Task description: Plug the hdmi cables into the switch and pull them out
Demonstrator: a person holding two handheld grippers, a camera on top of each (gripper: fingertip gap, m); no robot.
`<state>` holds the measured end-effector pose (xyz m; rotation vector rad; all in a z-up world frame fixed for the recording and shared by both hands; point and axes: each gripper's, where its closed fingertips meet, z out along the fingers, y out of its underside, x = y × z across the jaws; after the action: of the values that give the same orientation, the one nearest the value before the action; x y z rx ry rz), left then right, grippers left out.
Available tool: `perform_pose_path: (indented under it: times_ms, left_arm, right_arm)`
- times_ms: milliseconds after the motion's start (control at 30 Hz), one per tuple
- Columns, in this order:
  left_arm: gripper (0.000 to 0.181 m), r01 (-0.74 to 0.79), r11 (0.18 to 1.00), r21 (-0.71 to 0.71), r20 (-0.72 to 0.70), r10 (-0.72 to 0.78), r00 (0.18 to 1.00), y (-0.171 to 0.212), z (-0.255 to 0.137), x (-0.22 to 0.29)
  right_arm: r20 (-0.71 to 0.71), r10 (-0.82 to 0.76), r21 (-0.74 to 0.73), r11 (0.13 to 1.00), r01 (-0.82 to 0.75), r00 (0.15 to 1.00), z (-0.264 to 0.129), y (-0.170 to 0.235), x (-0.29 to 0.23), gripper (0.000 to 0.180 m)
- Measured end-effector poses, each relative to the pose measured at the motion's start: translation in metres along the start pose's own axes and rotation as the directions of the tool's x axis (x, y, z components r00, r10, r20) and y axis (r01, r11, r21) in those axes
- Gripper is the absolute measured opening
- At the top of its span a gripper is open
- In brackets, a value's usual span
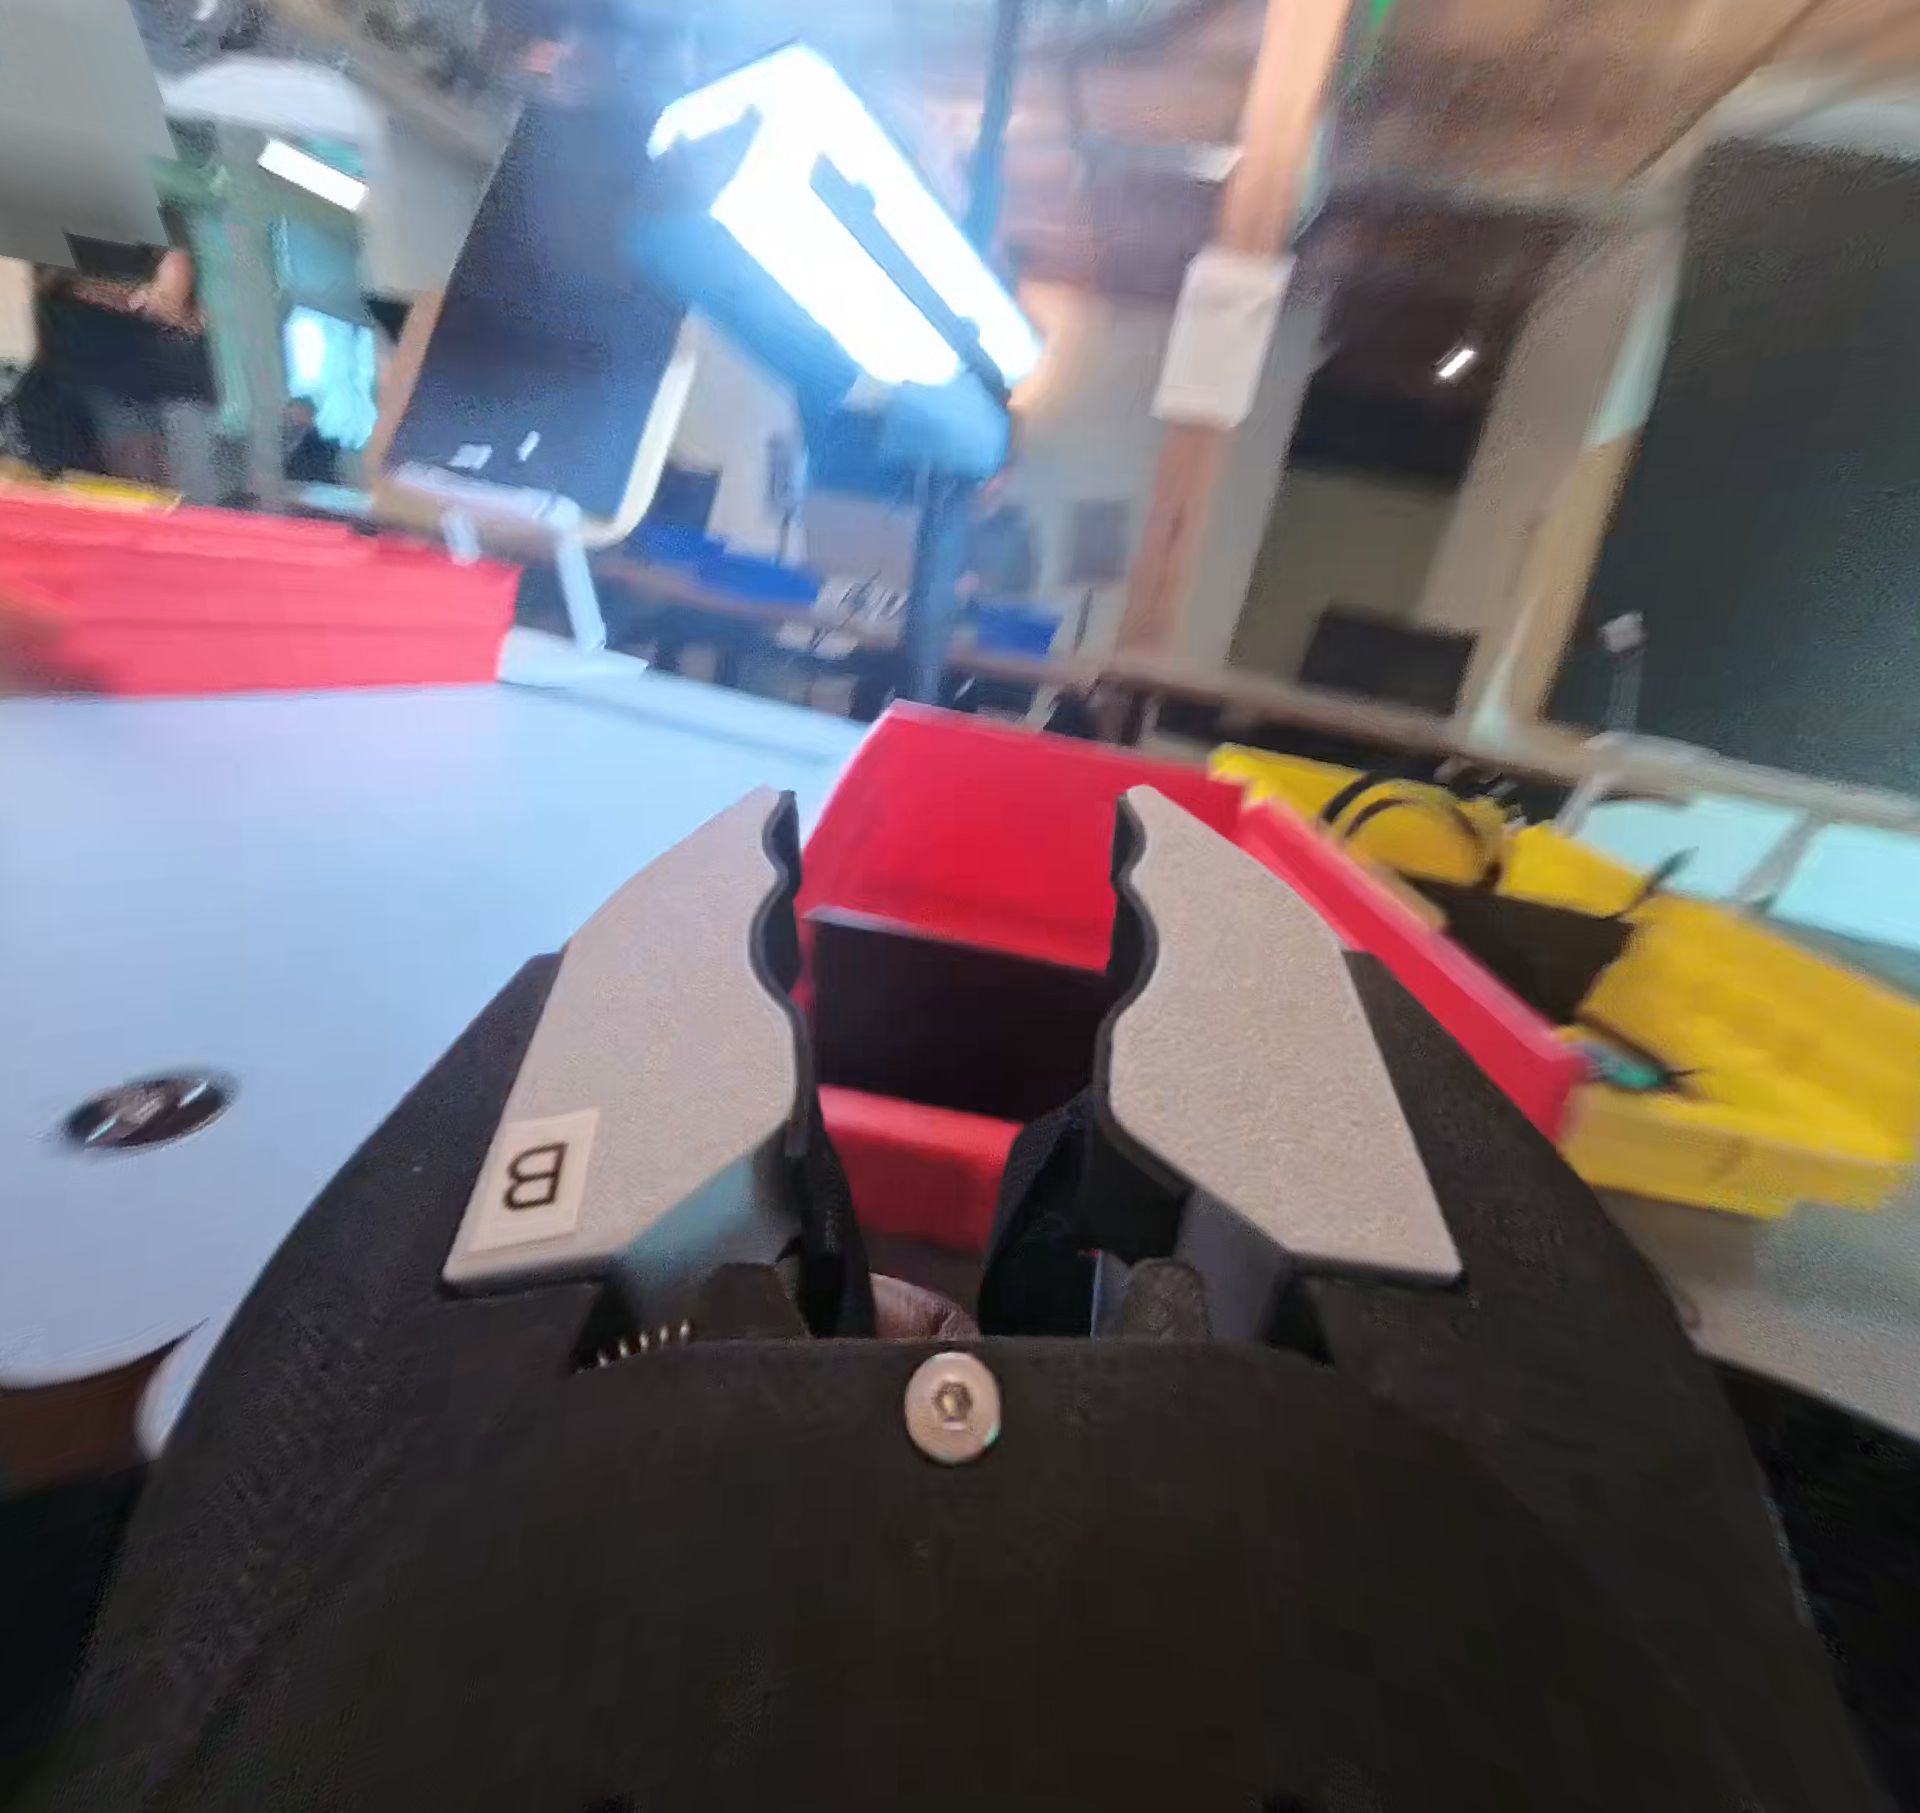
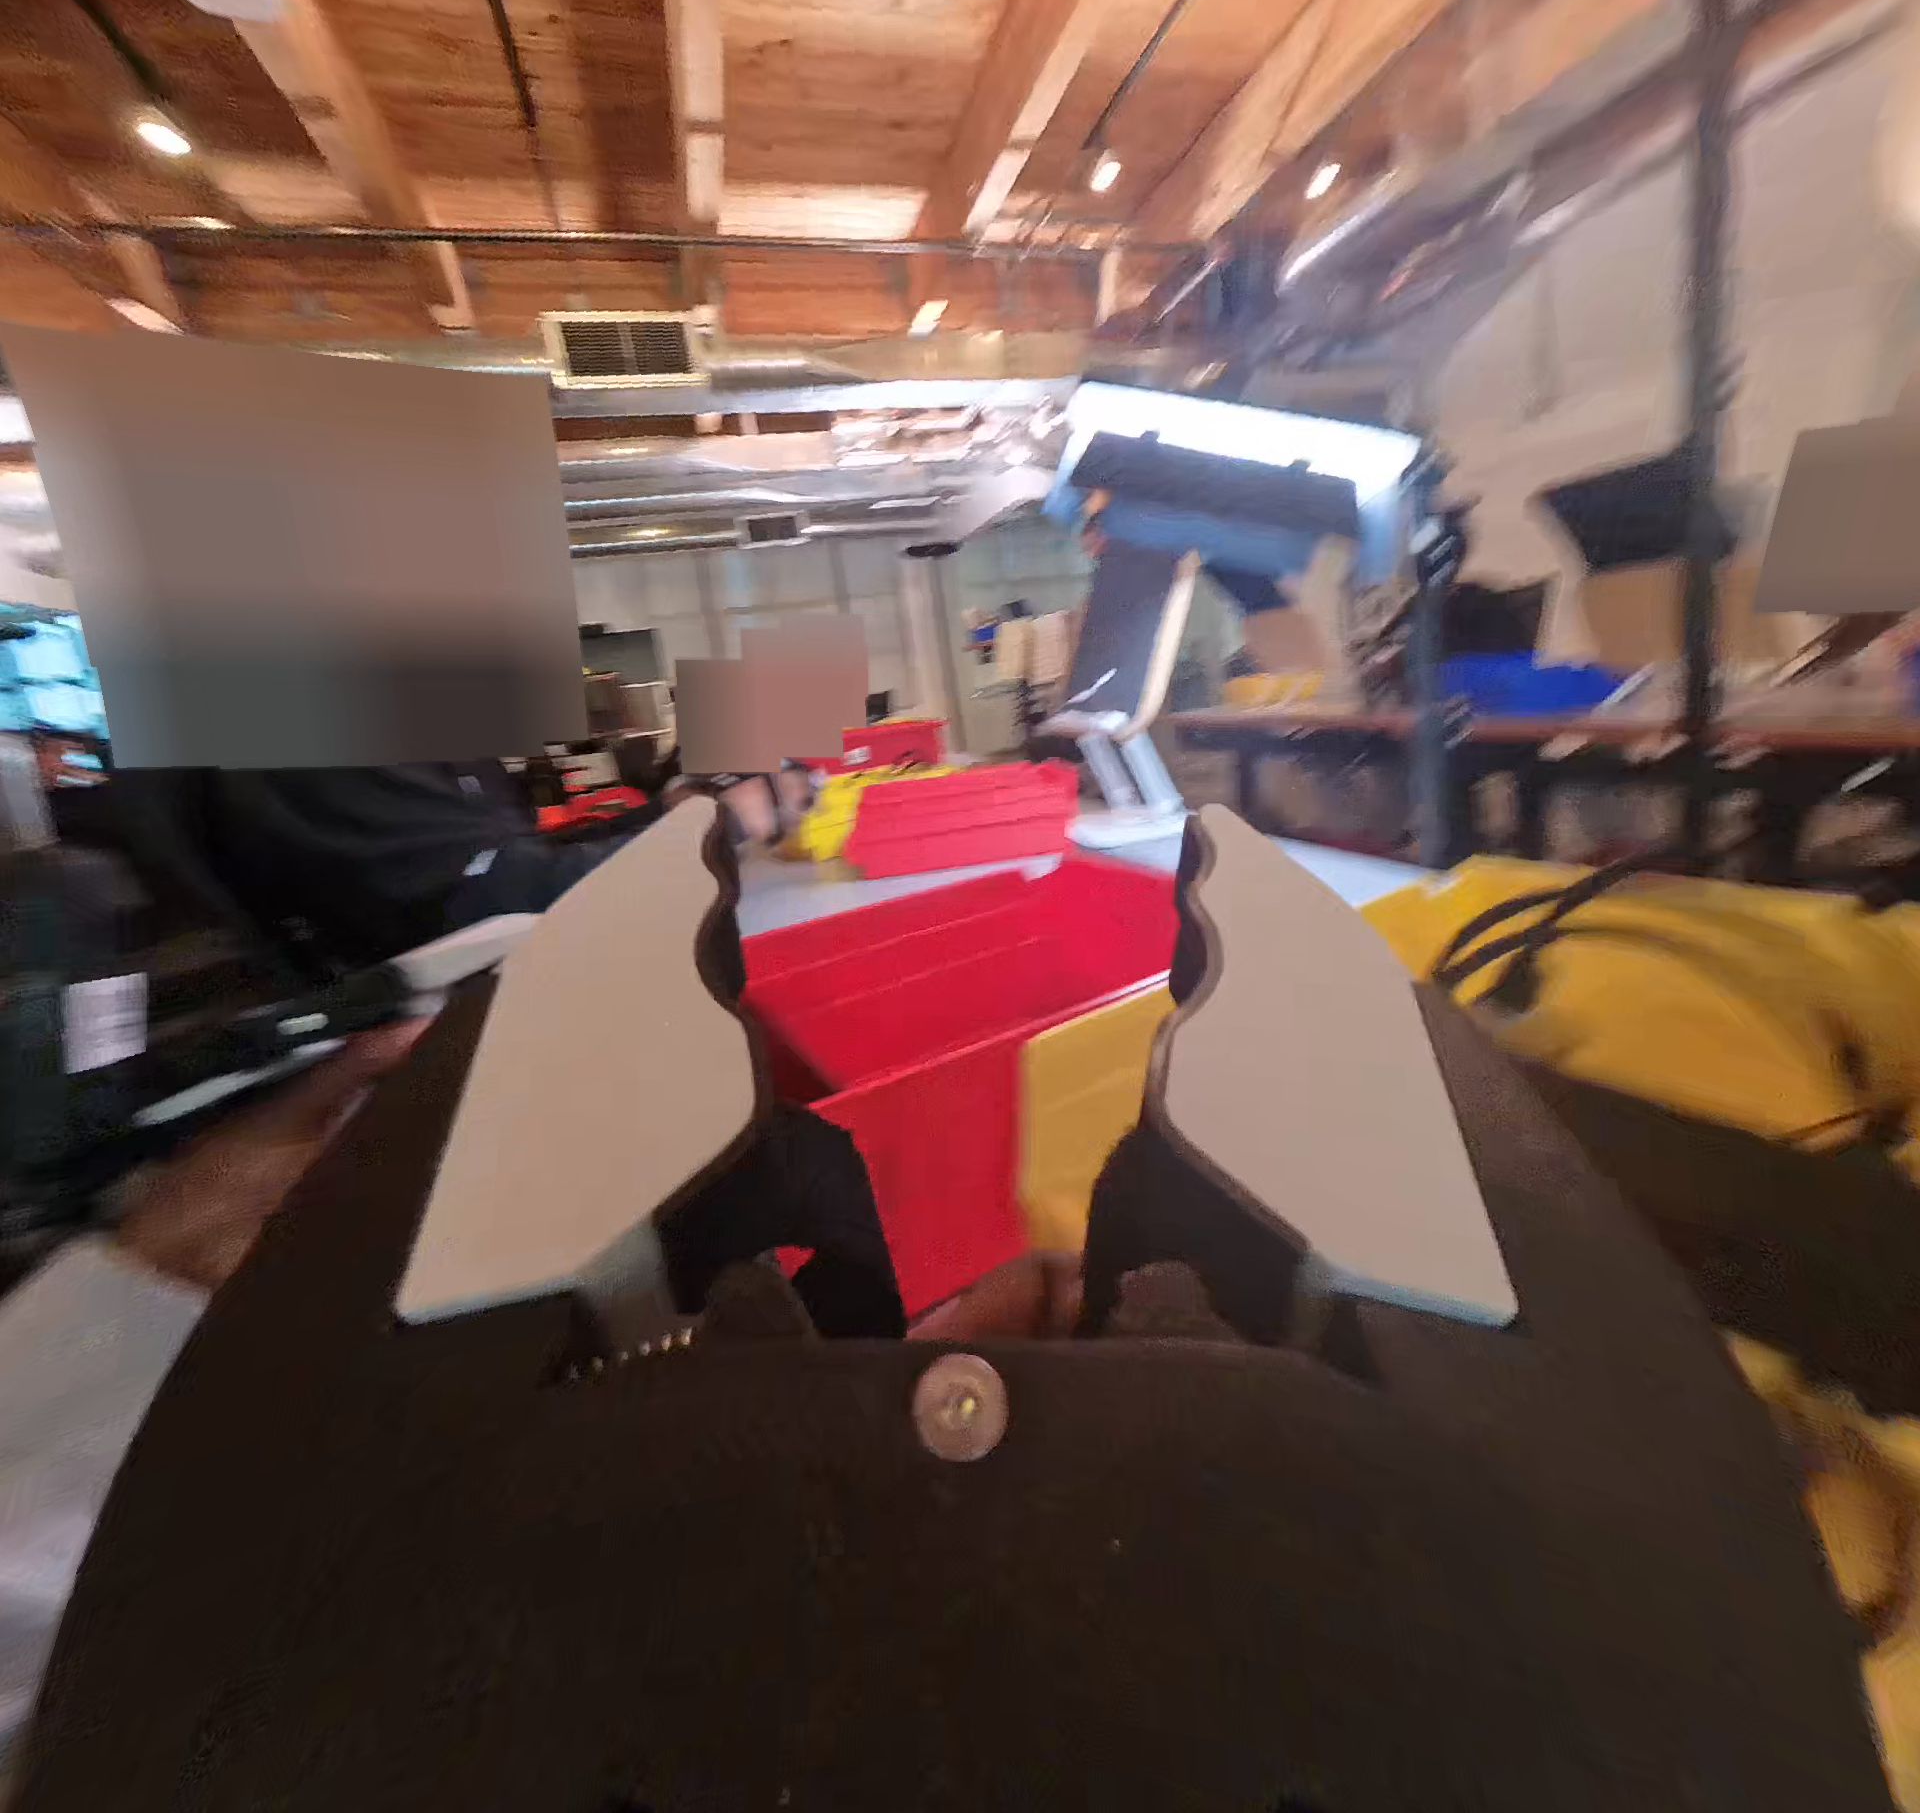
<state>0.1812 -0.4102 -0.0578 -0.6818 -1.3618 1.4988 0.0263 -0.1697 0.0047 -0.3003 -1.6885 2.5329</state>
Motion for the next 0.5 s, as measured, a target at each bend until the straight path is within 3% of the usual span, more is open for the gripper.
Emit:
perform_pose_path:
  times_ms: [67, 167, 267, 300, 367, 500]
  left_arm:
    - [0.059, 0.024, 0.989, -0.145, 0.032, -0.020, 0.999, 0.026, 0.015, -0.024]
    - [0.057, -0.051, 0.940, -0.338, 0.065, 0.077, 0.995, 0.061, 0.037, -0.044]
    - [0.017, -0.138, 0.859, -0.494, 0.037, 0.180, 0.983, 0.093, 0.044, -0.048]
    - [0.006, -0.147, 0.853, -0.500, 0.068, 0.207, 0.976, 0.093, 0.042, -0.052]
    - [0.003, -0.145, 0.856, -0.496, 0.035, 0.187, 0.982, 0.091, 0.029, -0.042]
    - [0.004, -0.115, 0.846, -0.521, 0.064, 0.173, 0.983, 0.085, -0.023, -0.018]
  right_arm:
    - [0.041, 0.117, -0.078, 0.990, -0.114, 0.992, 0.007, 0.038, -0.023, 0.083]
    - [0.061, 0.100, -0.241, 0.967, -0.083, 0.993, 0.012, 0.093, -0.046, 0.081]
    - [0.054, 0.055, -0.388, 0.921, -0.030, 0.997, 0.016, 0.125, -0.056, 0.076]
    - [0.041, 0.028, -0.408, 0.913, -0.009, 0.999, 0.017, 0.128, -0.055, 0.073]
    - [0.024, 0.010, -0.447, 0.894, 0.002, 1.000, 0.017, 0.135, -0.053, 0.066]
    - [0.004, 0.005, -0.523, 0.852, -0.002, 1.000, 0.019, 0.149, -0.051, 0.066]
